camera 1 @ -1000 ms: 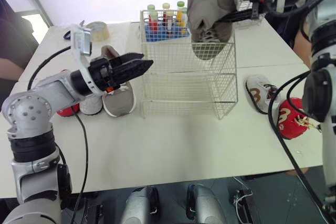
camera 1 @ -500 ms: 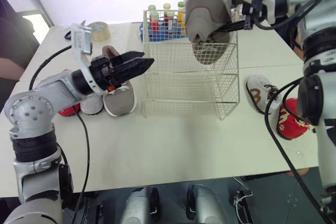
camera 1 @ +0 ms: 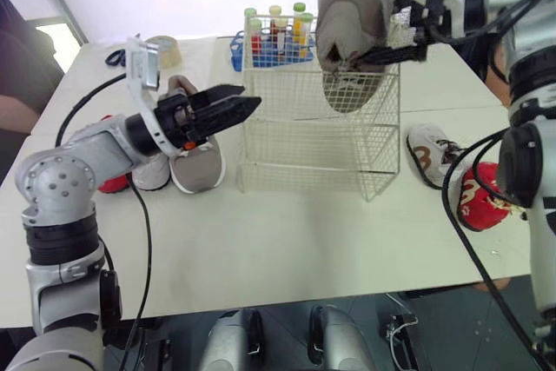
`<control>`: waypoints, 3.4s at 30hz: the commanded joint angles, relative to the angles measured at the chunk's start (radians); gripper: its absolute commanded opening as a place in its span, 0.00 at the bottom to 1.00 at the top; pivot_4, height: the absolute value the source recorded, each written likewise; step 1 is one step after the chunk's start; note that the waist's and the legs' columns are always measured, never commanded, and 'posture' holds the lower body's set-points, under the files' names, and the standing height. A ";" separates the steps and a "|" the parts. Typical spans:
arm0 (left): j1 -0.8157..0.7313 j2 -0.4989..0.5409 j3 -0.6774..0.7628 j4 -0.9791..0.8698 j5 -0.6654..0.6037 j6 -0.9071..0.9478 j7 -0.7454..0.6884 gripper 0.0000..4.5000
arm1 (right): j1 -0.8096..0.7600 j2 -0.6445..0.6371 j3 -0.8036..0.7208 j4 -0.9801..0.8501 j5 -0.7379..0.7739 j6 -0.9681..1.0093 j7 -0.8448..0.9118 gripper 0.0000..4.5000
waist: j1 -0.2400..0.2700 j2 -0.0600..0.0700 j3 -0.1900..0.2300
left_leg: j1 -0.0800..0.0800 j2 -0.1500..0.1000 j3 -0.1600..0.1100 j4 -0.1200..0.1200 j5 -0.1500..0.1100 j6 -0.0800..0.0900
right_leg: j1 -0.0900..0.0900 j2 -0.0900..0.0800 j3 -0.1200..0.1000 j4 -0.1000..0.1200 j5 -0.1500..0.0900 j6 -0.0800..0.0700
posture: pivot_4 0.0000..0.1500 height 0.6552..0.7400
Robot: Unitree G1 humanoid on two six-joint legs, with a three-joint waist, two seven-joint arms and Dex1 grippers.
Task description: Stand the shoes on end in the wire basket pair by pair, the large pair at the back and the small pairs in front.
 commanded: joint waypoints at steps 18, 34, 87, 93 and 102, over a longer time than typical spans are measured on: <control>-0.045 -0.015 -0.023 0.012 -0.005 -0.016 -0.016 1.00 | 0.019 -0.172 -0.083 -0.173 0.037 0.095 -0.079 0.80 | -0.002 0.000 0.000 | 0.001 0.000 0.001 -0.001 0.000 -0.001 | -0.001 0.000 0.001 0.000 0.000 0.000 | 1.00 1.00; -0.175 0.197 -0.009 0.261 0.335 -0.170 0.069 1.00 | 0.415 -0.164 -0.402 -1.249 0.742 1.105 -0.143 0.80 | 0.006 0.000 0.000 | 0.001 0.001 0.000 0.000 0.000 0.000 | -0.001 -0.001 0.000 0.001 0.000 0.000 | 1.00 1.00; -0.889 0.031 0.019 1.425 1.007 -0.831 0.223 0.01 | 0.691 -0.134 -0.374 -1.621 1.057 1.129 -0.521 0.82 | 0.008 -0.018 0.009 | -0.009 0.001 0.001 0.005 -0.001 0.003 | -0.009 -0.001 -0.001 0.005 0.000 0.000 | 1.00 1.00; -0.983 -0.025 0.120 1.257 0.892 -1.056 0.215 0.01 | 0.719 -0.143 -0.403 -1.632 1.079 1.148 -0.563 0.82 | 0.008 -0.018 0.009 | -0.011 0.000 0.003 0.005 -0.003 0.006 | -0.009 -0.003 -0.001 0.003 0.000 0.001 | 1.00 1.00; -1.002 -0.212 0.113 1.044 0.829 -1.423 0.175 0.01 | 0.797 -0.177 -0.456 -1.698 1.143 1.175 -0.641 0.82 | 0.009 -0.018 0.009 | -0.008 0.000 0.003 0.006 -0.003 0.007 | -0.006 -0.003 -0.001 0.000 0.001 0.003 | 1.00 1.00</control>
